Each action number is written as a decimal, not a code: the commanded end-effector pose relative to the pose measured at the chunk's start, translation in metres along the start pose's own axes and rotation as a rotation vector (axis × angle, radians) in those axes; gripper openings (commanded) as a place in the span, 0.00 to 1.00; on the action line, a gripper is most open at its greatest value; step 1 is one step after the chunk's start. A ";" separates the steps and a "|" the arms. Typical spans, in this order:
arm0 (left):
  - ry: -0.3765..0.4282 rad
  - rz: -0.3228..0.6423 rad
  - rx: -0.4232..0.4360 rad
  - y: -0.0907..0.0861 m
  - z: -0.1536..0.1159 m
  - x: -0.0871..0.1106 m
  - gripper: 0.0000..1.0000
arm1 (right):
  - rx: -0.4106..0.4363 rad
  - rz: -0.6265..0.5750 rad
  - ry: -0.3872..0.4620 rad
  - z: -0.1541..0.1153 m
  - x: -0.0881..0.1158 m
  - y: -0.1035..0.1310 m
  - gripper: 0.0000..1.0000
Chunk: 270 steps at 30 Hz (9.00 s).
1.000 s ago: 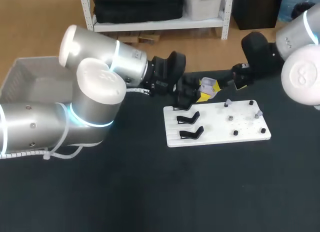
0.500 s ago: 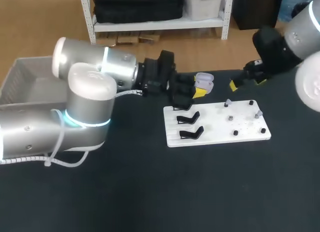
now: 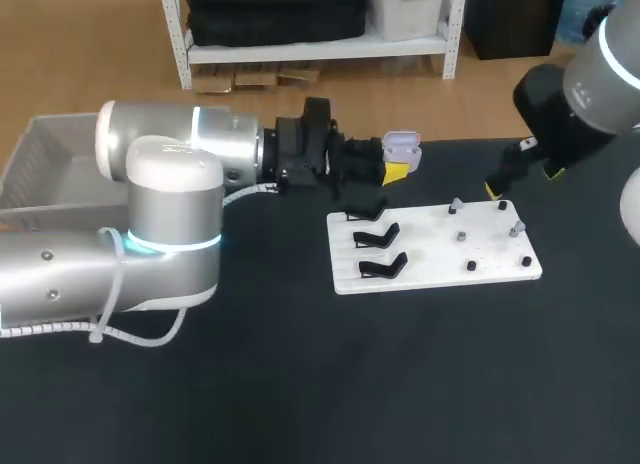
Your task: Pick up each earbud case from the left stands, insert the matching earbuds, close the lid, and place the case in the box.
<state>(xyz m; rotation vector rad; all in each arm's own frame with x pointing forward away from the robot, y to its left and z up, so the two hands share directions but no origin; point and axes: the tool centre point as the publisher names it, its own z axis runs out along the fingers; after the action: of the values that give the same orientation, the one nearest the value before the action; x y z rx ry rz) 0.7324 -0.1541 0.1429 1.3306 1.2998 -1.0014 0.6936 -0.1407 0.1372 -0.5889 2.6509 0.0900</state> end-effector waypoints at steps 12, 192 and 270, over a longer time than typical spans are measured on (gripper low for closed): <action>-0.017 -0.056 -0.021 -0.011 0.022 0.017 0.00 | 0.101 0.034 0.084 0.026 0.025 -0.005 1.00; -0.040 -0.072 -0.042 -0.007 0.004 0.016 0.00 | 0.442 1.099 0.354 -0.036 -0.070 0.102 0.00; -0.040 -0.072 -0.042 -0.007 0.004 0.016 0.00 | 0.490 1.199 0.348 0.010 -0.094 0.123 0.00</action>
<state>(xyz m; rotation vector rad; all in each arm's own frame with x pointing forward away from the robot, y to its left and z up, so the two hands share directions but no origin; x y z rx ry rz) 0.7288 -0.1559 0.1267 1.2435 1.3469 -1.0451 0.7219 0.0083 0.1649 1.2419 2.7734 -0.3248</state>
